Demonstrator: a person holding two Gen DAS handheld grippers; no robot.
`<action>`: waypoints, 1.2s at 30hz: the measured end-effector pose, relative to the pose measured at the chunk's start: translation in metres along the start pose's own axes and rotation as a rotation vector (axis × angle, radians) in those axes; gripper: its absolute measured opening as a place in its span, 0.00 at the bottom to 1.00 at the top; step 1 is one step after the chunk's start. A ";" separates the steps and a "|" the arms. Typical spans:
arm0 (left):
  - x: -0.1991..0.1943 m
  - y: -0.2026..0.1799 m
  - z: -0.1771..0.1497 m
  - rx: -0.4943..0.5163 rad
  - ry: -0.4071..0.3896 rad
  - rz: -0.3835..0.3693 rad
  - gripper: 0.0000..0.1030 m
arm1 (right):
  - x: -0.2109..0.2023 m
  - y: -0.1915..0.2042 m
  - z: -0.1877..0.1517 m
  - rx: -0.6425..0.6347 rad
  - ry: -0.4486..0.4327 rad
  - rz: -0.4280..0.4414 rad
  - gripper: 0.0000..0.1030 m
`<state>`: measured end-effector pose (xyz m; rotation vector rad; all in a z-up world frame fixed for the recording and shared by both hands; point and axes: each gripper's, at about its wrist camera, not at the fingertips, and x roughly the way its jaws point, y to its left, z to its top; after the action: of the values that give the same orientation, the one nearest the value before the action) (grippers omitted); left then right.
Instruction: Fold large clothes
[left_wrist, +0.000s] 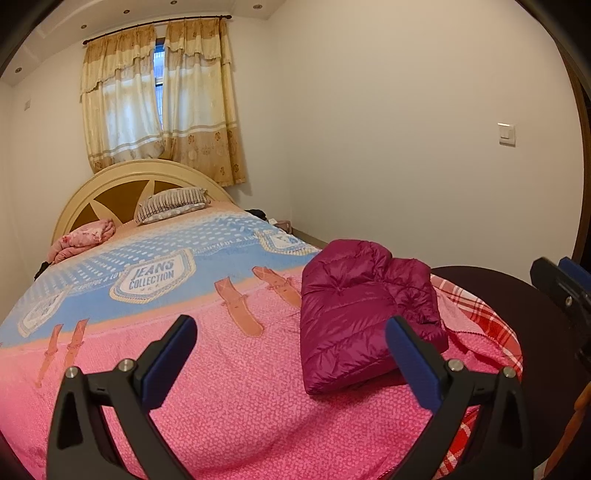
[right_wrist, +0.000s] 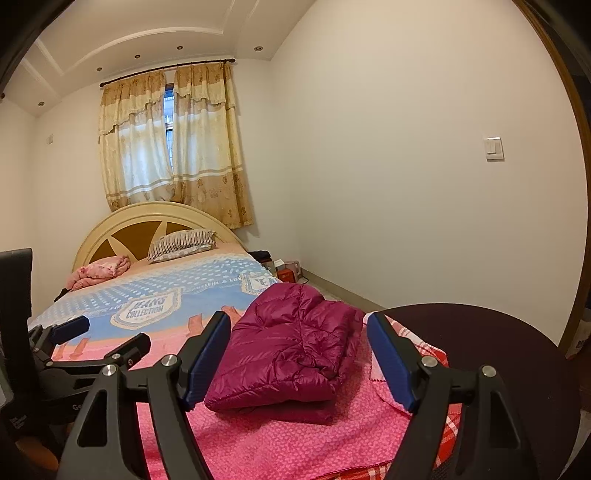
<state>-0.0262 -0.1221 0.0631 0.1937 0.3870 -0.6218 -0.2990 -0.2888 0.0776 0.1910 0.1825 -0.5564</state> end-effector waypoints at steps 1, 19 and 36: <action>0.000 0.001 0.000 -0.004 -0.001 0.000 1.00 | 0.000 0.000 0.000 -0.002 -0.003 -0.002 0.75; -0.006 0.000 0.000 -0.006 -0.021 0.010 1.00 | 0.000 0.004 -0.002 -0.020 -0.015 -0.001 0.75; -0.006 -0.001 0.000 -0.007 -0.022 0.010 1.00 | -0.001 0.006 -0.002 -0.017 -0.015 -0.002 0.75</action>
<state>-0.0308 -0.1196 0.0658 0.1824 0.3670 -0.6119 -0.2968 -0.2823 0.0765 0.1707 0.1730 -0.5577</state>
